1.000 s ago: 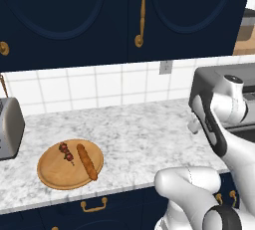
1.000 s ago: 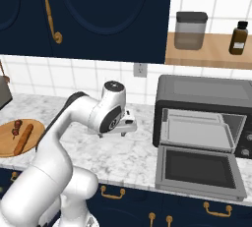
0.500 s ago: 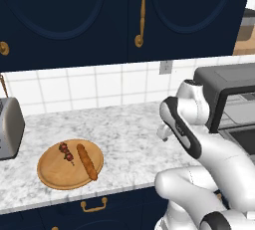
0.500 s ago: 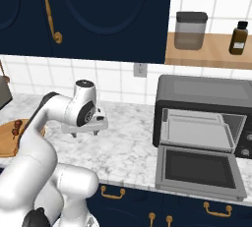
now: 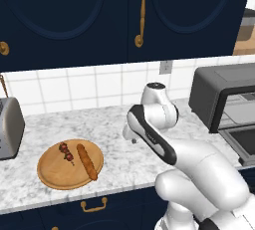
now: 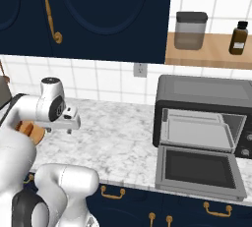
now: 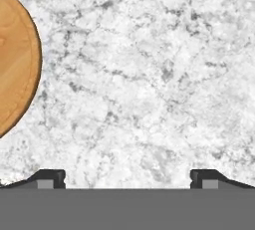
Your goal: Pick up the kebab skewer and baguette bread, and place them inside the toaster oven. Close the toaster oven door and start by setting the timer.
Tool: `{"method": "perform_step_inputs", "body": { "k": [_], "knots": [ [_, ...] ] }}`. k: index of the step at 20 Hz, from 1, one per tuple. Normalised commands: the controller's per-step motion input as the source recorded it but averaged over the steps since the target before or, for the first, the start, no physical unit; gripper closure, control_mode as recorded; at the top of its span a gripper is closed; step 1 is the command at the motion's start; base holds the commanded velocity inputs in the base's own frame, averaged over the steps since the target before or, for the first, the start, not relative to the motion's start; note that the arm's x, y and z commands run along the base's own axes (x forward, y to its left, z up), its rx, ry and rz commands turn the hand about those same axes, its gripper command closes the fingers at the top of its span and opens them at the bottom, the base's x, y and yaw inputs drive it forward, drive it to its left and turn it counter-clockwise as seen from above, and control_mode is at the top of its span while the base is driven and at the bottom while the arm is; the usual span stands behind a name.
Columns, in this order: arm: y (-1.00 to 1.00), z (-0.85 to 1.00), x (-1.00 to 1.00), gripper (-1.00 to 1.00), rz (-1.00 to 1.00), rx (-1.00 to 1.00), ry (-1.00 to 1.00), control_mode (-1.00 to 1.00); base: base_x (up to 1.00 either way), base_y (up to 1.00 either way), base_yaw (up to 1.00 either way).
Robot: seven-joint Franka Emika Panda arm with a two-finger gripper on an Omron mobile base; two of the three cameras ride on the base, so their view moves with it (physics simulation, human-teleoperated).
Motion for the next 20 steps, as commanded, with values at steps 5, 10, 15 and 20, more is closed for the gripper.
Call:
{"method": "perform_step_inputs", "body": {
  "k": [5, 10, 15, 20],
  "knots": [
    [0.81, 0.0, 0.0, -1.0, -0.1, -0.02, 0.07, -1.0, 0.0, 0.0, 0.0],
    [0.84, -0.01, 0.01, -1.0, -0.03, -0.06, 0.08, -1.0, 0.0, 0.0, 0.0],
    [0.25, -0.12, 0.06, -1.0, -0.02, 0.0, 0.01, -1.0, 0.0, 0.0, 0.0],
    [0.18, -0.14, 0.03, -1.0, 0.0, 0.0, 0.06, -1.0, 0.0, 0.0, 0.0]
  ]
}}
